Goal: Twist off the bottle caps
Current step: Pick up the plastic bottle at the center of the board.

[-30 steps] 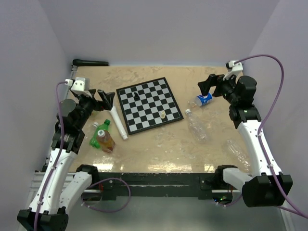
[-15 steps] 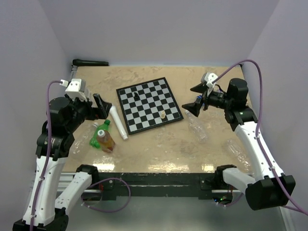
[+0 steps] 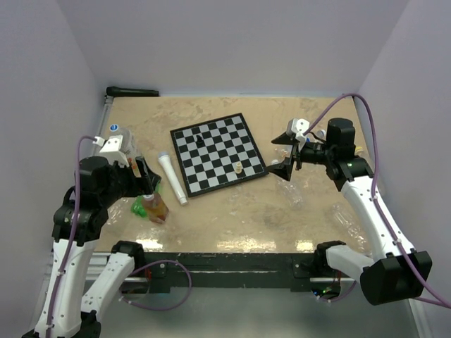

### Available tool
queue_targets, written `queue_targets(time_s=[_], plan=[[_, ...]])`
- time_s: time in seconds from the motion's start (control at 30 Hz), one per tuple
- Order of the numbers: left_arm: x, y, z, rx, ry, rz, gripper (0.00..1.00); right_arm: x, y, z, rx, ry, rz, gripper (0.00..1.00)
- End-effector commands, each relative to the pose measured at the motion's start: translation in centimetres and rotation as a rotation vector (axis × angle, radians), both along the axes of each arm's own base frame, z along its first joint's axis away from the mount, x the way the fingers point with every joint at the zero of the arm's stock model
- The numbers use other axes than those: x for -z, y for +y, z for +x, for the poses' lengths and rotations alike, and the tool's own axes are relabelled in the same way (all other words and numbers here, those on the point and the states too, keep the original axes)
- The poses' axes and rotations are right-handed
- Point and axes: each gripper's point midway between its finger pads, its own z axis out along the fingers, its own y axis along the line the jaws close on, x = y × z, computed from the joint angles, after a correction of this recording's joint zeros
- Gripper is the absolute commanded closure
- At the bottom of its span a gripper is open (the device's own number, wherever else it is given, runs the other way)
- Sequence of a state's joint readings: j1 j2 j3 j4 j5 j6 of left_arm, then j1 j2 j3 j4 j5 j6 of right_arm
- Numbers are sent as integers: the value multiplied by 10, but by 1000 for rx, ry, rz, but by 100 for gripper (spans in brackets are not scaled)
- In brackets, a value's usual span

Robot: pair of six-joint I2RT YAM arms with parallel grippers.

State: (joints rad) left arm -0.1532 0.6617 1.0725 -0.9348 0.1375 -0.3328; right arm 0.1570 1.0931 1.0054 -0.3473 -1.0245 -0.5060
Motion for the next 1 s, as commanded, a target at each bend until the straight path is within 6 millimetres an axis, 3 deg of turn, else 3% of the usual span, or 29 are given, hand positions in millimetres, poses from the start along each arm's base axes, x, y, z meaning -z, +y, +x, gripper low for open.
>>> queue_targets(time_s=[0.0, 0.07, 0.23, 0.47, 0.87, 0.97], plan=[[40, 8, -18, -71, 132, -7, 20, 1, 3, -4, -33, -16, 2, 2], [53, 17, -22, -115, 157, 22, 23, 5, 4, -3, -34, -7, 0, 2], [62, 24, -21, -140, 195, 60, 33, 9, 6, -2, -40, 5, -6, 2], [80, 19, -17, -104, 252, 71, 50, 9, 5, -2, -32, 0, -10, 2], [95, 12, -14, -60, 295, 83, 55, 11, 5, 0, -26, 4, -14, 2], [95, 11, -12, -51, 299, 85, 65, 12, 5, 0, -26, 7, -14, 2]])
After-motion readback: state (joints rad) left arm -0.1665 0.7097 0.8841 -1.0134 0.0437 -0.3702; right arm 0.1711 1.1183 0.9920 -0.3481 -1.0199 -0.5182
